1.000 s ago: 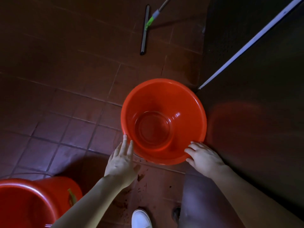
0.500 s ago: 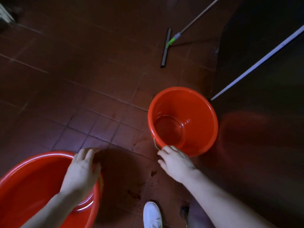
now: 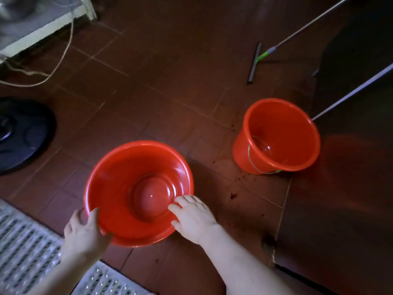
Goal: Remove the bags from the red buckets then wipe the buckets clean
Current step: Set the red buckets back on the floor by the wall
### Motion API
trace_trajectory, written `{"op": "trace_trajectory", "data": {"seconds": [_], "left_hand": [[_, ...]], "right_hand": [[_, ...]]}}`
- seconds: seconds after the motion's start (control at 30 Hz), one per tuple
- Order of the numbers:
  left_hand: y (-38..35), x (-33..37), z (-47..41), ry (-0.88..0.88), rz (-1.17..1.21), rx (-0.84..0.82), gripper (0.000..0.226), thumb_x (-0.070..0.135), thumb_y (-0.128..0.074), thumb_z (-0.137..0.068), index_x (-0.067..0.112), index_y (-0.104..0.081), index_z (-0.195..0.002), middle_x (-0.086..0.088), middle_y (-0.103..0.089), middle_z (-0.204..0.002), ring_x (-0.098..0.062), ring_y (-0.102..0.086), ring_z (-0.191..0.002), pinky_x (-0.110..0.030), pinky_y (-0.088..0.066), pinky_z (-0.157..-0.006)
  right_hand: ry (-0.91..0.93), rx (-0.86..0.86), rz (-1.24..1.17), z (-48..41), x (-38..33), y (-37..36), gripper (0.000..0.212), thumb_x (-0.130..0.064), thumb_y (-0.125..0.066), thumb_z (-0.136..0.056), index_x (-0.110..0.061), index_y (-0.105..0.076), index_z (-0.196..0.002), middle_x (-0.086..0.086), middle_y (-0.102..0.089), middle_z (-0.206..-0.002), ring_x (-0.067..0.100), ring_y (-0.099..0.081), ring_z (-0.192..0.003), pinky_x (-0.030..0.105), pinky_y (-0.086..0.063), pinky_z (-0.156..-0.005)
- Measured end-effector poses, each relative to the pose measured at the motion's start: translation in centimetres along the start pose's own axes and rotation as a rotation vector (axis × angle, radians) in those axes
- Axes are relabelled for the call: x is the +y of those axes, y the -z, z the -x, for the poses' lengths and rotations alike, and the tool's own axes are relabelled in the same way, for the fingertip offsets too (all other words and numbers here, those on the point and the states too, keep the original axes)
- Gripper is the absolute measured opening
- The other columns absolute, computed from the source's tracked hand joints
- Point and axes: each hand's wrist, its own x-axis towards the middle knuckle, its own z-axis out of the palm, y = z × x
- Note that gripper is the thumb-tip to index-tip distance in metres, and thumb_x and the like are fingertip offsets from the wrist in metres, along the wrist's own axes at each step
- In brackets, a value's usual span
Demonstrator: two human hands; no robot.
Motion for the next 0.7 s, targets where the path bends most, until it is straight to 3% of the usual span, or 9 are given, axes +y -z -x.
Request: {"op": "trace_trajectory", "data": {"seconds": [0.13,0.2,0.37,0.7], "left_hand": [[-2.4,-4.2,0.5,0.016,0.117,-0.145,0.085,0.03,-0.077,-0.079,0.014,-0.031,-0.149,-0.023,-0.04,-0.144,-0.038,-0.045,-0.129,-0.044,-0.037,-0.107],[-3.7,-4.9,0.5,-0.048,0.152,-0.183,0.083,0.026,-0.075,-0.081,0.011,-0.03,-0.149,-0.018,-0.038,-0.149,-0.034,-0.048,-0.127,-0.041,-0.035,-0.109],[-7.0,-4.6,0.9,-0.15,0.164,-0.162,0.081,0.029,-0.07,-0.087,0.013,-0.025,-0.152,-0.009,-0.011,-0.162,-0.026,-0.021,-0.147,-0.033,-0.018,-0.118],[-11.7,1.5,3.7,-0.415,0.0,-0.159,0.084,0.039,-0.065,-0.087,0.022,-0.018,-0.154,-0.007,-0.001,-0.163,-0.024,-0.016,-0.147,-0.029,-0.017,-0.118]], "right_hand": [[0.038,-0.077,0.072,-1.6,-2.6,-3.1,0.043,-0.025,-0.051,-0.096,-0.019,-0.045,-0.138,0.008,-0.04,-0.143,0.027,-0.03,-0.138,0.039,-0.011,-0.121],[0.062,-0.114,0.109,-2.6,-2.8,-4.6,0.043,-0.019,-0.05,-0.095,-0.02,-0.047,-0.138,0.008,-0.041,-0.142,0.027,-0.03,-0.138,0.039,-0.008,-0.122],[0.045,-0.188,0.141,-2.9,-0.3,-7.4,0.039,-0.029,-0.052,-0.096,-0.022,-0.054,-0.134,0.005,-0.047,-0.134,0.024,-0.037,-0.132,0.036,-0.01,-0.121],[-0.125,-0.197,0.073,3.8,8.2,-7.3,0.036,-0.034,-0.047,-0.099,-0.022,-0.057,-0.132,0.003,-0.051,-0.13,0.022,-0.041,-0.129,0.035,-0.015,-0.12]]}}
